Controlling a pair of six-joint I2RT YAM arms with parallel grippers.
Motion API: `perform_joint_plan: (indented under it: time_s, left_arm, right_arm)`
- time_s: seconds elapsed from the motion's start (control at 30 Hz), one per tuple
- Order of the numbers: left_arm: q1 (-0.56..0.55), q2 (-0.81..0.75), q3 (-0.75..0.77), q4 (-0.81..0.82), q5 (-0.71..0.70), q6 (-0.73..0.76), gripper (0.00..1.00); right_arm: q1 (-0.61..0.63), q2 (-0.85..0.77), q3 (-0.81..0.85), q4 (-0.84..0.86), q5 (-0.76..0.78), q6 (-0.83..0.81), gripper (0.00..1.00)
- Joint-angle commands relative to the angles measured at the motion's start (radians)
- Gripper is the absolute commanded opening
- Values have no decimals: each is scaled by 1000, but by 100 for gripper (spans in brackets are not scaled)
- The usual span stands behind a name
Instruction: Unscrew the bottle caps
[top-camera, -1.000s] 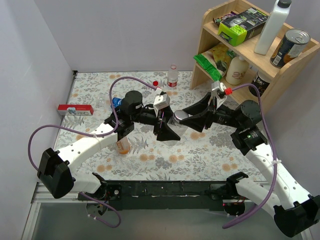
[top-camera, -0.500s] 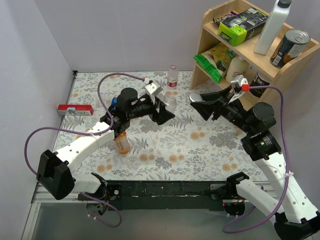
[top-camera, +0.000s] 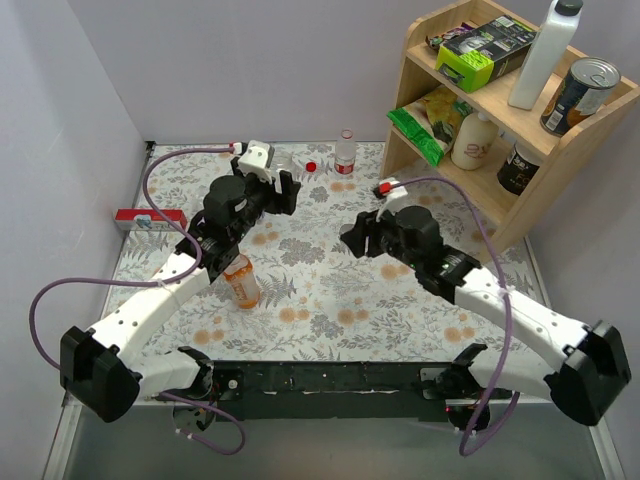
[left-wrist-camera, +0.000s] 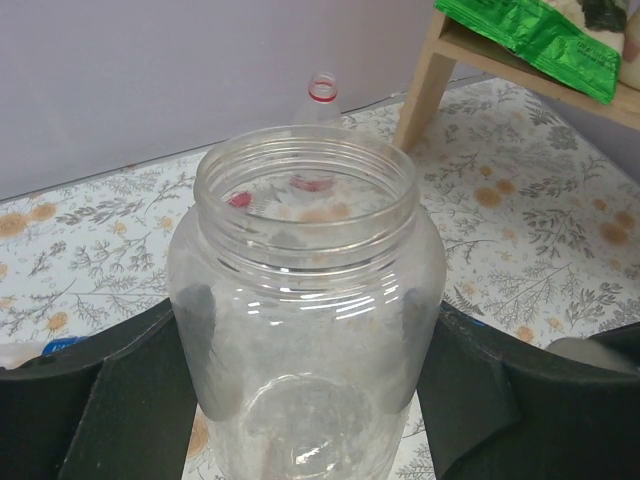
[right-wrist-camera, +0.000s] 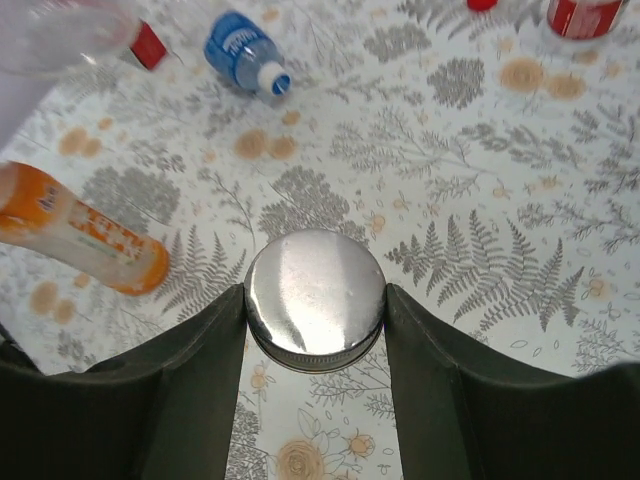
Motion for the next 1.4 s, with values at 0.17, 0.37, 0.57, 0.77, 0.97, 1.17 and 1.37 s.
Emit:
perform_joint_plan:
  time_s: [0.17, 0.37, 0.57, 0.77, 0.97, 1.17, 1.37]
  left_arm:
    - [-23, -18, -16, 33, -55, 17, 45]
    - [-58, -22, -12, 25, -75, 24, 45]
    - [-104, -19, -12, 23, -95, 34, 45]
    - [-139, -21, -16, 28, -125, 60, 46]
    - [-173, -21, -19, 31, -139, 74, 46]
    - [-188, -24, -22, 34, -150, 85, 45]
    - [-191, -33, -22, 34, -150, 90, 46]
  right_arm:
    - [59, 340, 17, 249, 128, 37, 26]
    - [82, 567, 92, 352, 103, 73, 25]
    - [119, 745, 191, 367, 169, 81, 26]
    - [120, 862, 268, 356, 244, 118, 26]
    - [120, 1019, 428, 240, 306, 133, 27]
    - [106, 1145, 638, 62, 372, 159, 29]
    - [74, 1188, 704, 0, 384, 196, 32]
